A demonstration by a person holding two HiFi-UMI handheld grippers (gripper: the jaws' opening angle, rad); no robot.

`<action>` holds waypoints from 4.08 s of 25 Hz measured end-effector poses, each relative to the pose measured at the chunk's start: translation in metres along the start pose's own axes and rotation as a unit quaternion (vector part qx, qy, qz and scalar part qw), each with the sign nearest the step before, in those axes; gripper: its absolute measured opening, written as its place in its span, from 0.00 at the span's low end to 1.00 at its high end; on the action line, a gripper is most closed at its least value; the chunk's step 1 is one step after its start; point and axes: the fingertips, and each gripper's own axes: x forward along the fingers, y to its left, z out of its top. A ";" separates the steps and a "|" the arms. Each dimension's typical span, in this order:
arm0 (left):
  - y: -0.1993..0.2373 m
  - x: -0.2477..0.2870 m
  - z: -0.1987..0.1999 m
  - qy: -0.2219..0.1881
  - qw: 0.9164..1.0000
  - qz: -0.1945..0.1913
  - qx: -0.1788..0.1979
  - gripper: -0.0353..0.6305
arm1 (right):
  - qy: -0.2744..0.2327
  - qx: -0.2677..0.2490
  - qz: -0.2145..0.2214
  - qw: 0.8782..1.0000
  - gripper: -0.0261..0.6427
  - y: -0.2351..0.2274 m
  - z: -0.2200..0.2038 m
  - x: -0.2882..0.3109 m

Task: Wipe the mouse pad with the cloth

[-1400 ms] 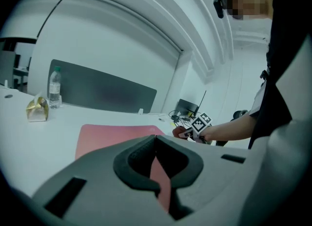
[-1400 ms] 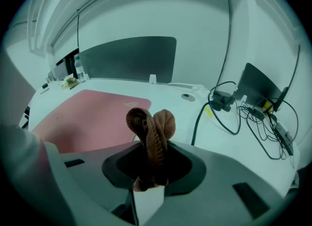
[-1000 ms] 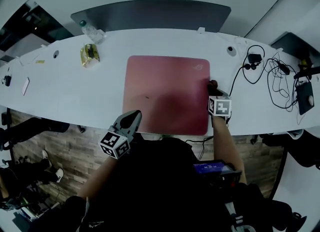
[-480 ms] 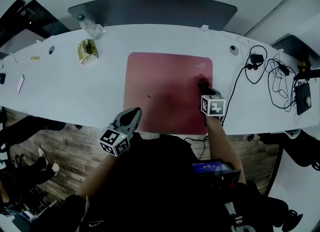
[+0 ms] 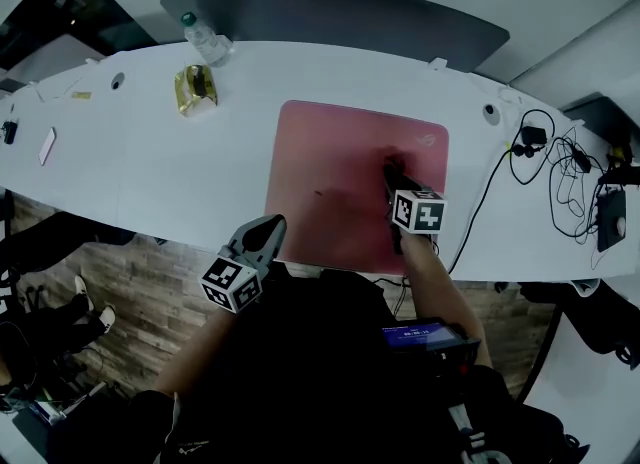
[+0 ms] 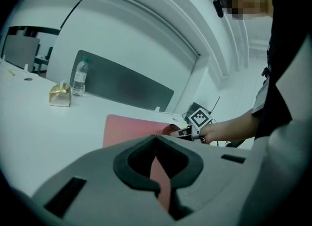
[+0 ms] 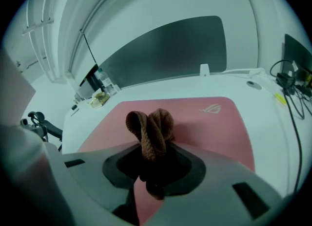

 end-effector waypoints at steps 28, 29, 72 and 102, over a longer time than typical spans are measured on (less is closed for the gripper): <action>0.068 -0.064 0.002 -0.017 0.997 0.064 -0.036 0.07 | 0.053 -0.088 0.137 0.985 0.21 0.209 0.020 0.103; 0.071 -0.067 0.002 -0.017 0.997 0.066 -0.038 0.07 | 0.055 -0.089 0.142 0.984 0.21 0.216 0.021 0.106; 0.077 -0.057 0.013 -0.002 0.999 0.036 -0.025 0.07 | 0.023 -0.076 0.078 0.994 0.22 0.169 0.066 0.121; -0.016 0.019 0.000 0.013 0.999 -0.031 0.008 0.07 | -0.018 -0.018 -0.068 0.997 0.22 -0.059 0.039 0.004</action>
